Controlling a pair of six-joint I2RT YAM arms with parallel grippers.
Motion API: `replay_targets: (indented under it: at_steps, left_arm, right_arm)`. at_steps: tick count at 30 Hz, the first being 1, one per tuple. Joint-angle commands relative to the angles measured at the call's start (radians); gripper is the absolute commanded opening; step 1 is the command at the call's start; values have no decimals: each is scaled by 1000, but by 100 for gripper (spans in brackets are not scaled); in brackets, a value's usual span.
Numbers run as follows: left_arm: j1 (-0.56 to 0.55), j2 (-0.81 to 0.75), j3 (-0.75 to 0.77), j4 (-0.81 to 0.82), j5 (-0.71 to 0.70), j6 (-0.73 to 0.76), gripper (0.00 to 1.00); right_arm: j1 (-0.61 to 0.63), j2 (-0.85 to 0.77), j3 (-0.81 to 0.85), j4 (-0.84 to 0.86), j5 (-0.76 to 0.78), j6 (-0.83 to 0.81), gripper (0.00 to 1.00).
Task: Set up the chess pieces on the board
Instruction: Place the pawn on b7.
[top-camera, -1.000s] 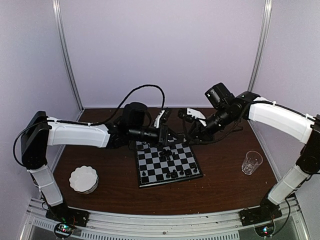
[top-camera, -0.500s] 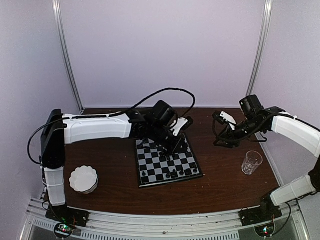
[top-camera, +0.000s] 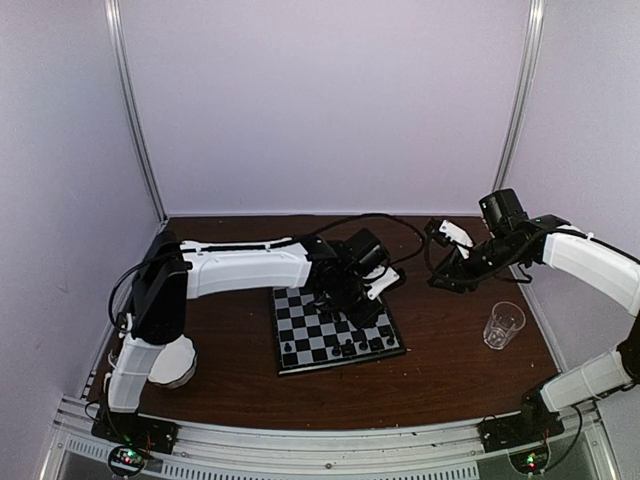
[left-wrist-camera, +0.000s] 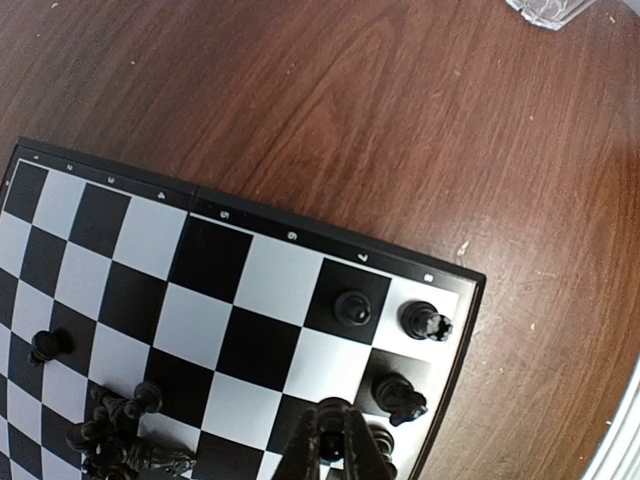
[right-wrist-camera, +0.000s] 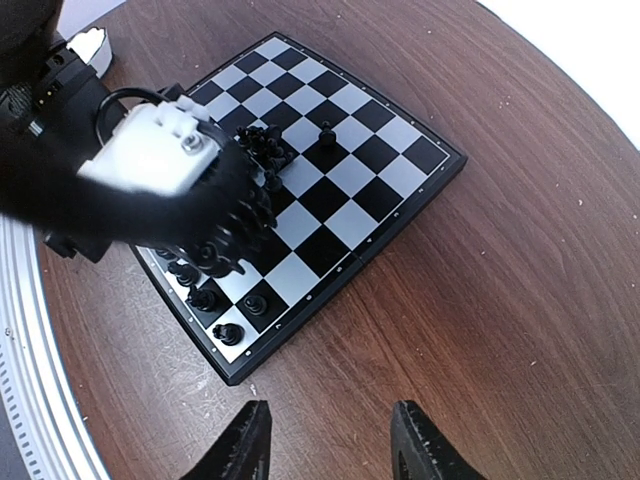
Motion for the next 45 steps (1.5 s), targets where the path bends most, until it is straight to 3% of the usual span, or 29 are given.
replay_targets:
  at_steps: [1, 45]
  left_arm:
    - [-1, 36, 43, -12, -19, 30, 8]
    - [-1, 113, 62, 19, 17, 8, 12]
  right_arm:
    - [-4, -4, -8, 15, 7, -11, 43]
    - [-3, 18, -7, 5, 6, -22, 44]
